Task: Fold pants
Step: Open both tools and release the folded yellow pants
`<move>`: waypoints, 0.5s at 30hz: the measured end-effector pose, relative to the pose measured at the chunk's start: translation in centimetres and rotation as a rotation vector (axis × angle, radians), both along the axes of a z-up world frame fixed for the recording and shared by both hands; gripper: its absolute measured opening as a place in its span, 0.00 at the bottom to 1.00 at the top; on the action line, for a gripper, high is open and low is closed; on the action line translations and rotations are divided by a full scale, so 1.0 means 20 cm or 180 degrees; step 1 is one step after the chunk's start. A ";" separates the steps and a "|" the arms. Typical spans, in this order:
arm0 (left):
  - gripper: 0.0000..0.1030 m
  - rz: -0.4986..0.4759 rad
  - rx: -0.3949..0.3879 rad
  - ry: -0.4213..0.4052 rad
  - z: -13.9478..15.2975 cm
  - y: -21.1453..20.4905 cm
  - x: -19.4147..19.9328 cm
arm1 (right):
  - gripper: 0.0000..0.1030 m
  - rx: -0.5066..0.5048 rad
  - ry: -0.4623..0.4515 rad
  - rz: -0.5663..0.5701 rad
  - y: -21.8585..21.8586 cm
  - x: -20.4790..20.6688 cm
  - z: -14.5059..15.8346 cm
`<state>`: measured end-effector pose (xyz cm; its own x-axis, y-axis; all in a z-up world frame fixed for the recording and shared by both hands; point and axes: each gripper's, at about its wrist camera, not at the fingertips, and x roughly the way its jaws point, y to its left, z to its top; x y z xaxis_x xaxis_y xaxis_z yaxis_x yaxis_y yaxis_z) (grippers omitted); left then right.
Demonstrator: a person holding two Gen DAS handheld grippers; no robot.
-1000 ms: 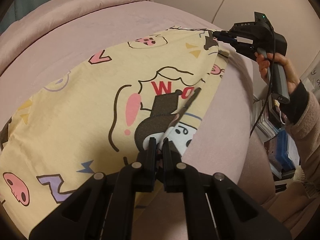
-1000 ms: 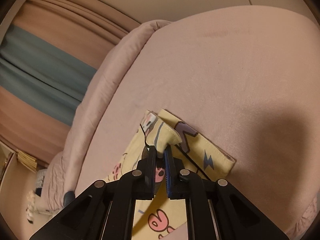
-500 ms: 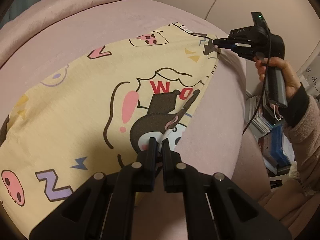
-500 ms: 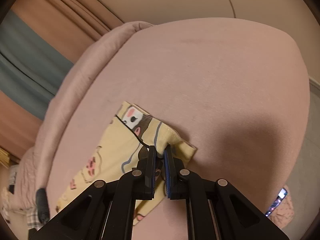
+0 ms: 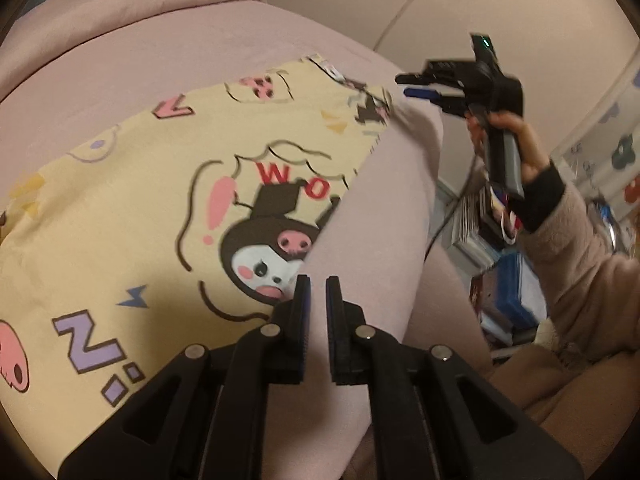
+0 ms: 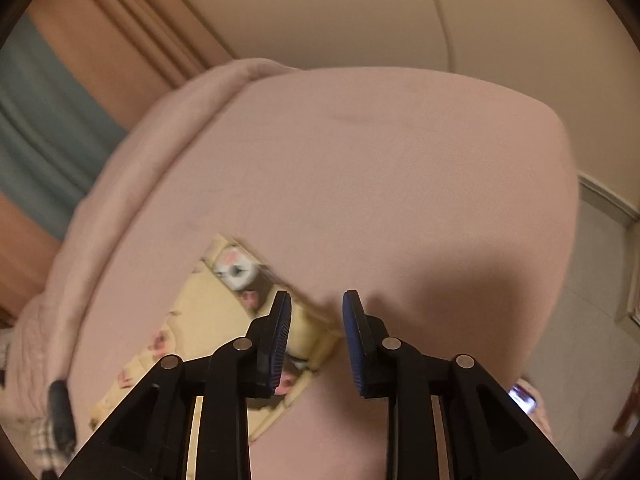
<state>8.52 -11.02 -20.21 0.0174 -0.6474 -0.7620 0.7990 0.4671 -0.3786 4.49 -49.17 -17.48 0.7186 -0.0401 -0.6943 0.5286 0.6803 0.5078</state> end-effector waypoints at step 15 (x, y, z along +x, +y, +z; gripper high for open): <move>0.17 0.0746 0.0142 0.0051 -0.12 0.19 0.16 | 0.36 0.0013 0.0379 0.0482 0.02 0.04 -0.07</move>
